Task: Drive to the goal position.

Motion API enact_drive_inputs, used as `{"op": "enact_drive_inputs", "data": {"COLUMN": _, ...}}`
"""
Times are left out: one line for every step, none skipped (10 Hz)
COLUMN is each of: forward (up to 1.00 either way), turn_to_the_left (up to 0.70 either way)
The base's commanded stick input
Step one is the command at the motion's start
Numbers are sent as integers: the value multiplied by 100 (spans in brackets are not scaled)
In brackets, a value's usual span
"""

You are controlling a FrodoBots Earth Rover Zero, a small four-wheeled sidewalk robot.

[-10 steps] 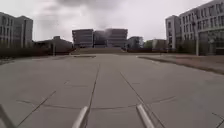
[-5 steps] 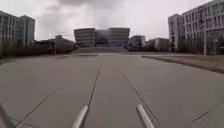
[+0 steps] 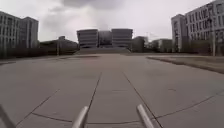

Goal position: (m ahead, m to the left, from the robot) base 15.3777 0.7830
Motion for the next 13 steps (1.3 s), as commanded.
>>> {"op": "enact_drive_inputs", "data": {"forward": 100, "turn_to_the_left": 0}}
{"op": "enact_drive_inputs", "data": {"forward": 100, "turn_to_the_left": 0}}
{"op": "enact_drive_inputs", "data": {"forward": 100, "turn_to_the_left": 0}}
{"op": "enact_drive_inputs", "data": {"forward": 100, "turn_to_the_left": 0}}
{"op": "enact_drive_inputs", "data": {"forward": 100, "turn_to_the_left": 0}}
{"op": "enact_drive_inputs", "data": {"forward": 100, "turn_to_the_left": 0}}
{"op": "enact_drive_inputs", "data": {"forward": 100, "turn_to_the_left": 0}}
{"op": "enact_drive_inputs", "data": {"forward": 100, "turn_to_the_left": 0}}
{"op": "enact_drive_inputs", "data": {"forward": 100, "turn_to_the_left": 0}}
{"op": "enact_drive_inputs", "data": {"forward": 100, "turn_to_the_left": -4}}
{"op": "enact_drive_inputs", "data": {"forward": 100, "turn_to_the_left": -26}}
{"op": "enact_drive_inputs", "data": {"forward": 100, "turn_to_the_left": -27}}
{"op": "enact_drive_inputs", "data": {"forward": 100, "turn_to_the_left": -27}}
